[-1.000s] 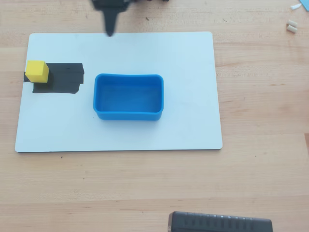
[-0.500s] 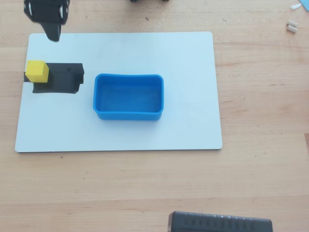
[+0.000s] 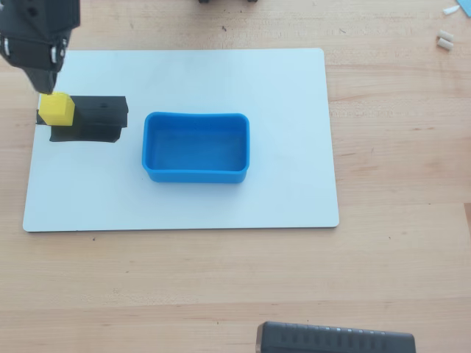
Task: Pick up yellow cube and drop it in the blue rectangular bin
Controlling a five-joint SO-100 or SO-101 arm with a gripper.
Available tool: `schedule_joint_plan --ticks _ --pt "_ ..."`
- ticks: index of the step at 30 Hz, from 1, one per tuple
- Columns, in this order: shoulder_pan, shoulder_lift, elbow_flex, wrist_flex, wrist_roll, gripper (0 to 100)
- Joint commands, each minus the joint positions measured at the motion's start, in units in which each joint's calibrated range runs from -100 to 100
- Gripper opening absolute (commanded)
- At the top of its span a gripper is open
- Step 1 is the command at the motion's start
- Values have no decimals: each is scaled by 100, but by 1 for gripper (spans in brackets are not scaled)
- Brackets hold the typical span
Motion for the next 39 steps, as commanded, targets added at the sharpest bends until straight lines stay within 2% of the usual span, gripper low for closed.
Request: schedule_joint_plan --ticks 1,2,6,12,25,29,33,39 --pt "-7 -24 -567 39 20 0" --pt "-7 -15 -567 64 10 2" --pt "36 -15 -540 147 -210 30" --pt "96 -6 -522 337 -210 36" --pt "250 867 -594 221 -210 35" --pt "190 1007 -640 155 -210 19" --pt "147 960 -649 271 -225 11" --pt "-67 570 -1012 1162 -591 11"
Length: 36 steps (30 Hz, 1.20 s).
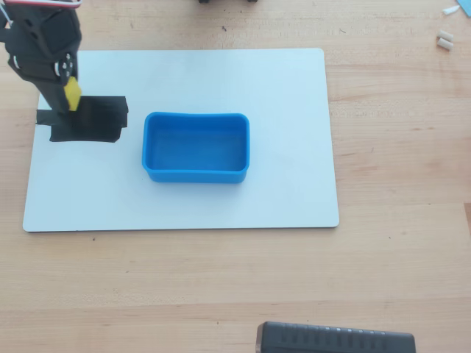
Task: Pick up yellow cube and drop it in the blue rectangular bin
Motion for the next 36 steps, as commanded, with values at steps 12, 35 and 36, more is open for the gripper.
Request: schedule_joint_plan --ticks 12,35,36 --pt "-1996 -2708 -49 1584 -1221 11" --pt "-3359 -4157 3288 -1282 -1543 10" --pt "-3351 -4157 3306 -1381 -1538 10"
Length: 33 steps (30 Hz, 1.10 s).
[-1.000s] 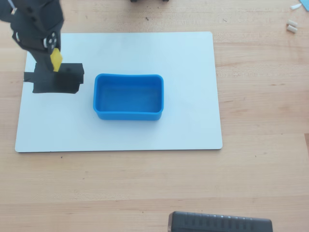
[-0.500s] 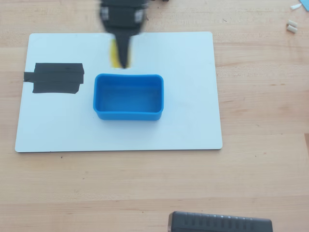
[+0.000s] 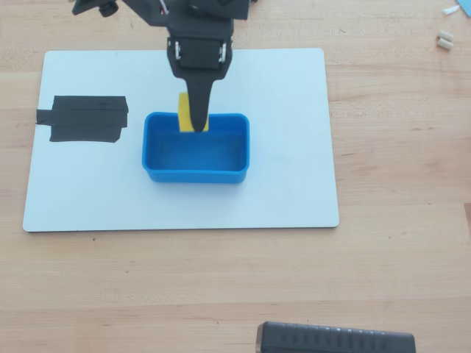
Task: Pick up yellow cube and drop it in the blue rectangular bin
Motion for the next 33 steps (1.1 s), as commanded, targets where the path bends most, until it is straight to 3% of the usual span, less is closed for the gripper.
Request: schedule_joint_plan --ticks 1,6,15,20,26,29,33 --pt "98 -331 59 -546 49 10" --pt "183 -294 150 -670 54 11" --pt "106 -814 578 -613 44 30" --pt "-22 -1659 787 -167 10 30" --pt "-91 -3666 1959 238 10 18" --pt "-134 -4112 2314 329 10 0" --pt "-220 -4492 2978 329 10 0"
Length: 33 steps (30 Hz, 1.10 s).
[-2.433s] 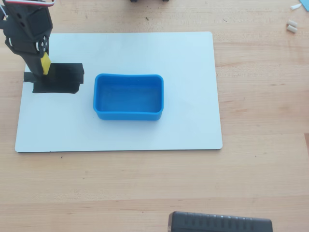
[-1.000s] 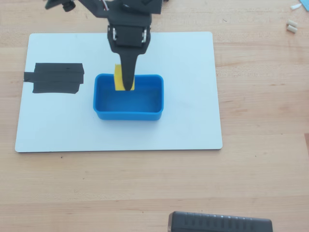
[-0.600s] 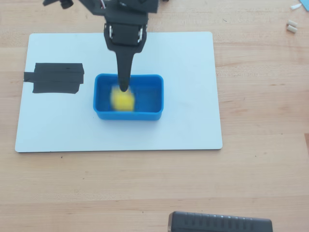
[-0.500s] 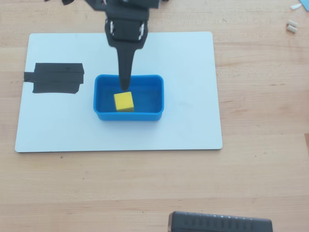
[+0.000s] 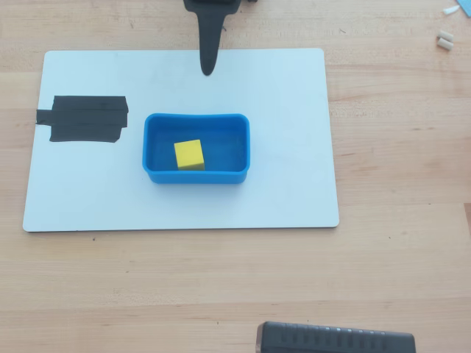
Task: Pick up yellow cube and drop it in the blue rectangular bin
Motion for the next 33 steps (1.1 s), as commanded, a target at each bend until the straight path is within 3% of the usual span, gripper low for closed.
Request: schedule_joint_plan --ticks 1,8,12,33 --pt "-142 -474 507 20 20 0" --pt "-168 -984 1480 3 34 0" --pt "-262 -2824 2680 309 49 0" --pt "-279 -2833 2661 400 20 0"
